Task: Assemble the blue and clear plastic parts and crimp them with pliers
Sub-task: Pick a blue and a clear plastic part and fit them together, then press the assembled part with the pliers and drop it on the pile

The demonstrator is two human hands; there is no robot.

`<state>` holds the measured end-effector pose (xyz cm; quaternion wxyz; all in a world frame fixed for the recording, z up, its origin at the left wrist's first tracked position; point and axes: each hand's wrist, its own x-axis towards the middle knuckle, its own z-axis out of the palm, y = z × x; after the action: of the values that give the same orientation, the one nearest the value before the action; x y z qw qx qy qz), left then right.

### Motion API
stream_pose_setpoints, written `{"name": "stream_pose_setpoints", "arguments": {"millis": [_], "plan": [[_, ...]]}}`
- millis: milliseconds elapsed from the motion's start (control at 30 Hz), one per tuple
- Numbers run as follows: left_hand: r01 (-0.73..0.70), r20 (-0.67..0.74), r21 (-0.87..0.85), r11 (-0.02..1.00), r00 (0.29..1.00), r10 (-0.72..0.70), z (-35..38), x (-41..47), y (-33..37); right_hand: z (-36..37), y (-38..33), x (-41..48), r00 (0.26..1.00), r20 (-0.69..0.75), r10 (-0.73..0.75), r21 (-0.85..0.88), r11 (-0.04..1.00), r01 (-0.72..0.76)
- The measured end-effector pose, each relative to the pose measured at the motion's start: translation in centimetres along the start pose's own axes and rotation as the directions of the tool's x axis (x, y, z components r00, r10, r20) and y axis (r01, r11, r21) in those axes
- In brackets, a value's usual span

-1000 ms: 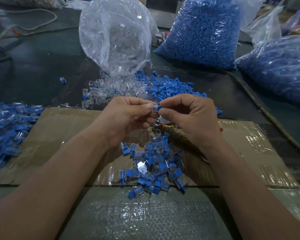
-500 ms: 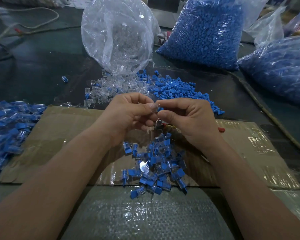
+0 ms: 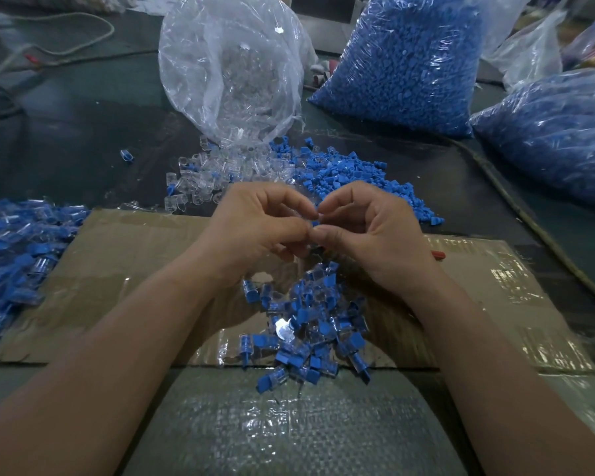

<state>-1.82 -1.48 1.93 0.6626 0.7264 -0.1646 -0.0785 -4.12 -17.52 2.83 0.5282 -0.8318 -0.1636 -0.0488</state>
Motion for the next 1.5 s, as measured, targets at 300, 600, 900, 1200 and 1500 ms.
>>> {"name": "stream_pose_setpoints", "arguments": {"millis": [300,600,900,1200,1500], "plan": [[0.136,0.026,-0.206,0.969,0.991,-0.134,-0.1,0.1,0.1,0.1,0.3,0.0,0.994,-0.037,-0.106,-0.073,0.992,0.103],[0.165,0.025,-0.213,0.963,0.986,-0.164,0.0,0.0,0.1,-0.2,0.5,-0.1,0.986,-0.036,-0.165,-0.131,0.979,0.159],[0.190,-0.018,-0.261,0.946,0.979,-0.201,0.1,0.0,0.4,0.0,0.7,0.0,0.974,-0.076,-0.213,-0.154,0.968,0.199],[0.203,-0.036,-0.216,0.955,0.976,-0.215,0.1,-0.1,0.4,0.4,0.9,0.1,0.950,-0.077,-0.303,-0.303,0.915,0.267],[0.191,-0.048,-0.242,0.951,0.977,-0.208,-0.1,0.1,0.2,-0.8,0.5,0.0,0.993,-0.070,-0.094,-0.304,0.950,0.069]]}}
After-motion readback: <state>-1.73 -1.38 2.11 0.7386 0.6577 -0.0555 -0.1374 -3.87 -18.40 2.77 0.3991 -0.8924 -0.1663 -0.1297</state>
